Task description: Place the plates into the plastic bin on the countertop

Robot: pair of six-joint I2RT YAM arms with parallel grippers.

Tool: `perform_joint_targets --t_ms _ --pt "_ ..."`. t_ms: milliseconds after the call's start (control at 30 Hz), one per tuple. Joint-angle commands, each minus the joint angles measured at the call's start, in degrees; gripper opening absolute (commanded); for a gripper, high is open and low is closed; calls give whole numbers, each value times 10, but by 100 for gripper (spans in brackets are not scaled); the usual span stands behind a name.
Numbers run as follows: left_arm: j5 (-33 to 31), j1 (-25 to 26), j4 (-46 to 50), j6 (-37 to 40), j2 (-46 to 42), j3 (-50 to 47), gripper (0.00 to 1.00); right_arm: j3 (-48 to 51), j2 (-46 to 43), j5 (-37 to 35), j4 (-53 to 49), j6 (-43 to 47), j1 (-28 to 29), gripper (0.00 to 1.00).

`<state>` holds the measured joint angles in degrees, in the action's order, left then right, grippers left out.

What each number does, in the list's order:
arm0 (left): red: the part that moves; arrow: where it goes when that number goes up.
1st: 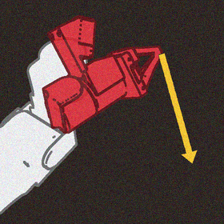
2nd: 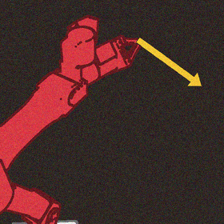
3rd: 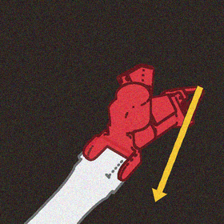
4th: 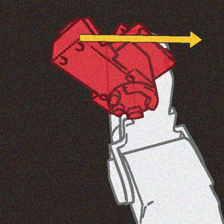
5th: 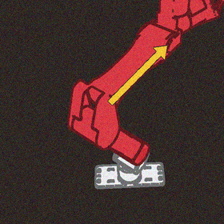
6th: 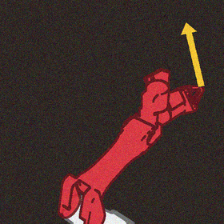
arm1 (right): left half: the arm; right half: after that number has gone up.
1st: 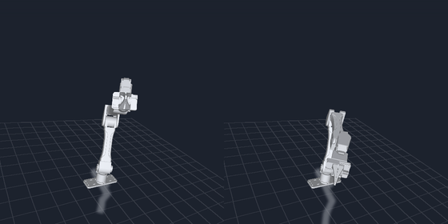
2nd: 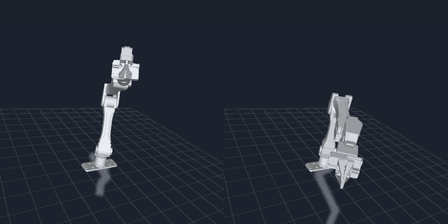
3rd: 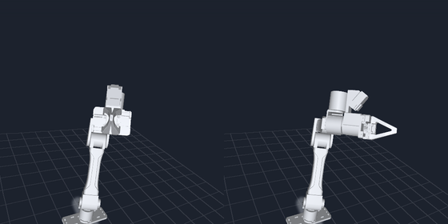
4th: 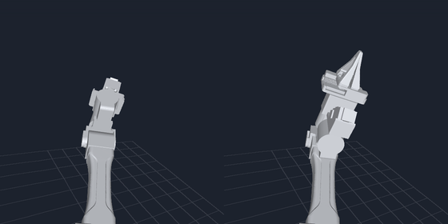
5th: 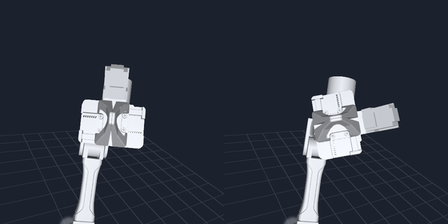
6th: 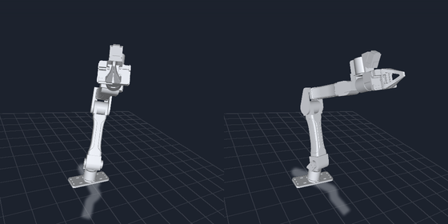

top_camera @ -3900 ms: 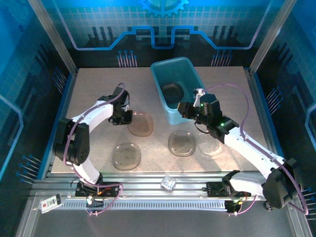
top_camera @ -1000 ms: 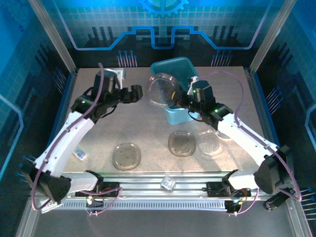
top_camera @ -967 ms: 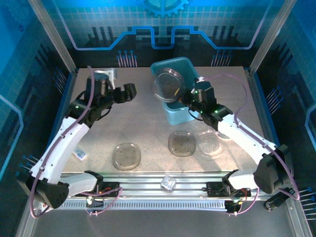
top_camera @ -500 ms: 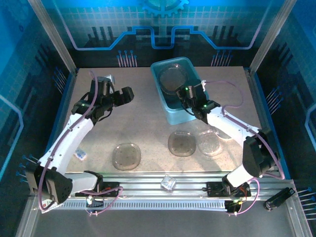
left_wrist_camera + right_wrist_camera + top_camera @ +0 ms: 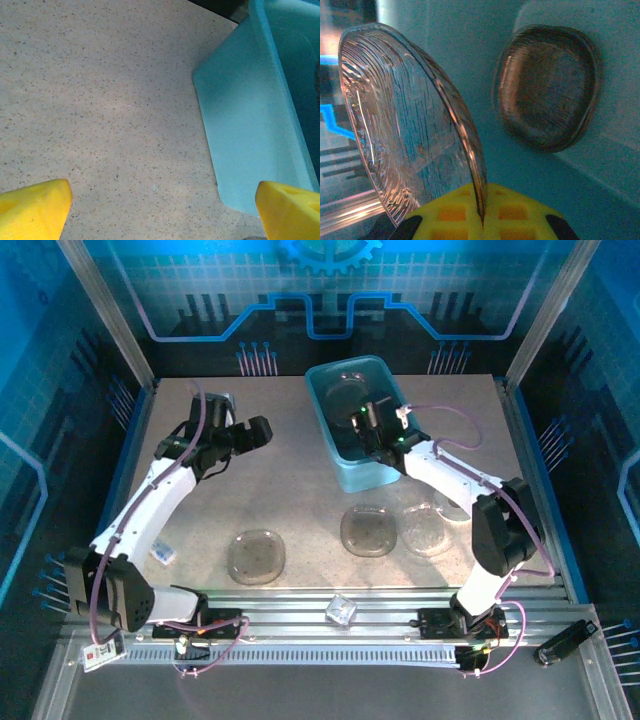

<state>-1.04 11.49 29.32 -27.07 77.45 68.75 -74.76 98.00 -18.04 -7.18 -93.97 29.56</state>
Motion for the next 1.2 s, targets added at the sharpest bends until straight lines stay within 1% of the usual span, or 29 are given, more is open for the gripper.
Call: perform_joint_targets --t_ms 0,100,533,800,1067,1167 --pt "15 -7 12 4 19 17 95 -34 12 -30 -41 -32 3 0" --pt "18 -11 11 8 21 12 95 -51 25 -32 -65 -34 3 0" --pt "49 -44 8 24 27 -1 95 -76 84 -17 -78 -68 -3 0" --pt "58 -56 8 26 32 -8 95 -104 119 -15 -122 -96 -3 0" --pt "64 -63 9 26 38 -11 95 -111 140 -28 -122 -96 -2 0" --pt "64 -65 11 27 40 -10 95 -126 152 -34 -137 -93 -4 0"
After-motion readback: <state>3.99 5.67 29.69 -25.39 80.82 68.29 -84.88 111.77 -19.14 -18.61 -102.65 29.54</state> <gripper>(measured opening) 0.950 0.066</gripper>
